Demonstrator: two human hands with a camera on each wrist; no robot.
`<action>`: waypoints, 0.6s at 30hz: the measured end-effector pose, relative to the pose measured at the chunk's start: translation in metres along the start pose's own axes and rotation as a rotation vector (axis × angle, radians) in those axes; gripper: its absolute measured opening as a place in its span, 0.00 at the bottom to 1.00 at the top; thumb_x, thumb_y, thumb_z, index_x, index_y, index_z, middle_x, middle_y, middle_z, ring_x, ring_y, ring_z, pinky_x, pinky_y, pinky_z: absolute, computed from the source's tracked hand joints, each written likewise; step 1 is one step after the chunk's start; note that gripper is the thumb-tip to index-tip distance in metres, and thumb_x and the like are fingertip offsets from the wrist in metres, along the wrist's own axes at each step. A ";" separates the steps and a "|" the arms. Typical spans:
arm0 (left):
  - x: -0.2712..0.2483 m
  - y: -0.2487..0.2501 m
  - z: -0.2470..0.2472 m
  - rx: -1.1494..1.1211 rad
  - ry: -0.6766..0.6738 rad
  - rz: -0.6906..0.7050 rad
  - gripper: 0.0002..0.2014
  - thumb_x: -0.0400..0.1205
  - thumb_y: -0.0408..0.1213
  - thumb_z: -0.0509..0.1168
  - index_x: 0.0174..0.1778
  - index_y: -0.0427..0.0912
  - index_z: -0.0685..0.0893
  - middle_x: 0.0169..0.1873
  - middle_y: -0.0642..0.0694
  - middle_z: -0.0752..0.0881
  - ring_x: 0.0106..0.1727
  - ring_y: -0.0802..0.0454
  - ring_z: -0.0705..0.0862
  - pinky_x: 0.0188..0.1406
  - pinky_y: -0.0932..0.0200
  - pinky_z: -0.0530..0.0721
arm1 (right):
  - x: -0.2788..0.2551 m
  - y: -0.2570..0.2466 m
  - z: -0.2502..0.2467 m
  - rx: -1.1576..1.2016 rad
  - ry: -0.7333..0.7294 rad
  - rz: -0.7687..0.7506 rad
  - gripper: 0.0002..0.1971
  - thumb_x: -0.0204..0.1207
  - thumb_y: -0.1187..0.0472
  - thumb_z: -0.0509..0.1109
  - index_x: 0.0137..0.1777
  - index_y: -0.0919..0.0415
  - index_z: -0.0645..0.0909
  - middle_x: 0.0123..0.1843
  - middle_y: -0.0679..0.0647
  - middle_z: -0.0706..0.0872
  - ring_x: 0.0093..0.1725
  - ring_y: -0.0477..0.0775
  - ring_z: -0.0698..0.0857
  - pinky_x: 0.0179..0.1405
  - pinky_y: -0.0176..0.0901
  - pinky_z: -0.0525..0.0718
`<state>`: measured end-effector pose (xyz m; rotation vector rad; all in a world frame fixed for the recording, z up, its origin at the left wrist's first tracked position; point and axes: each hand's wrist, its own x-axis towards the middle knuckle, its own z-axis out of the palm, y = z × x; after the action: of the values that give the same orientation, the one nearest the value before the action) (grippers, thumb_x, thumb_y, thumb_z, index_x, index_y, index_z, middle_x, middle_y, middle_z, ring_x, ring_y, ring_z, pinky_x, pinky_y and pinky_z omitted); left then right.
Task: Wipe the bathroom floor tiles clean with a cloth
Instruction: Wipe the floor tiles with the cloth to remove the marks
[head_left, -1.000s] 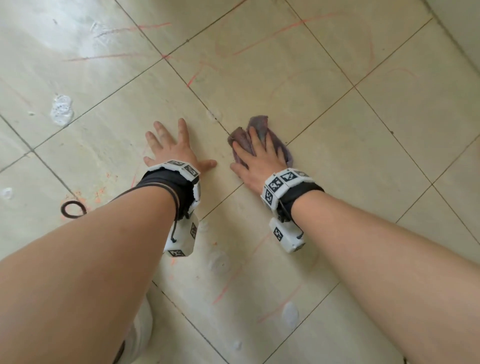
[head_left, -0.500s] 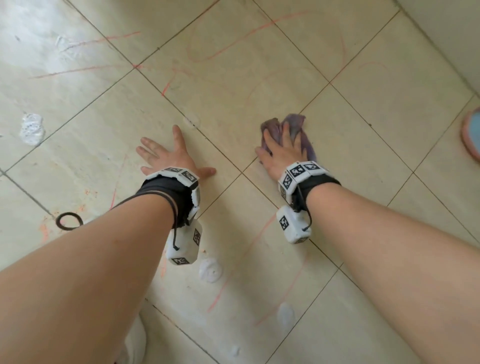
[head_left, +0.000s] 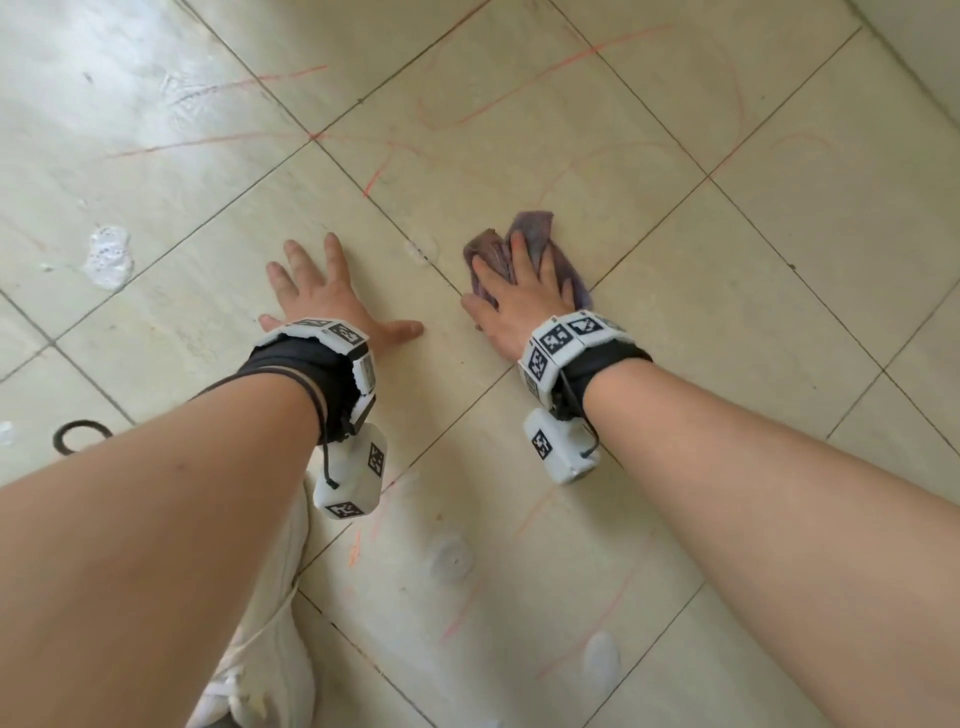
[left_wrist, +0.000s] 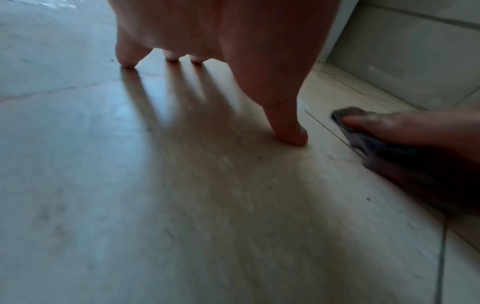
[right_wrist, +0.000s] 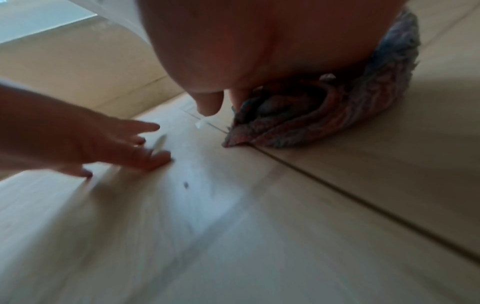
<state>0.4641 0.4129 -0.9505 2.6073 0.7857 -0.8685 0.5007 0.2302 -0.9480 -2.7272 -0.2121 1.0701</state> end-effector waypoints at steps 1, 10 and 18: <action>0.001 -0.004 -0.001 0.005 0.006 0.007 0.65 0.66 0.68 0.76 0.86 0.54 0.36 0.86 0.46 0.35 0.86 0.42 0.38 0.78 0.27 0.54 | 0.013 -0.014 -0.006 -0.001 0.006 -0.017 0.29 0.85 0.37 0.49 0.85 0.36 0.49 0.87 0.47 0.32 0.84 0.60 0.31 0.82 0.66 0.38; 0.009 -0.019 0.000 0.046 -0.023 0.043 0.65 0.67 0.70 0.73 0.85 0.51 0.34 0.85 0.49 0.34 0.86 0.45 0.37 0.79 0.28 0.54 | 0.024 -0.051 0.007 -0.210 -0.009 -0.270 0.28 0.85 0.38 0.49 0.84 0.34 0.48 0.87 0.44 0.34 0.85 0.56 0.34 0.81 0.62 0.37; 0.018 -0.006 -0.011 0.030 -0.112 -0.074 0.71 0.60 0.67 0.79 0.85 0.51 0.34 0.83 0.39 0.29 0.84 0.35 0.34 0.79 0.26 0.55 | 0.094 0.010 -0.064 -0.207 0.070 0.063 0.38 0.75 0.28 0.36 0.85 0.38 0.48 0.88 0.52 0.36 0.85 0.66 0.35 0.81 0.70 0.38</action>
<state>0.4784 0.4297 -0.9536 2.5435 0.8489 -1.0440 0.6136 0.2309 -0.9663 -2.9688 -0.2406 1.0183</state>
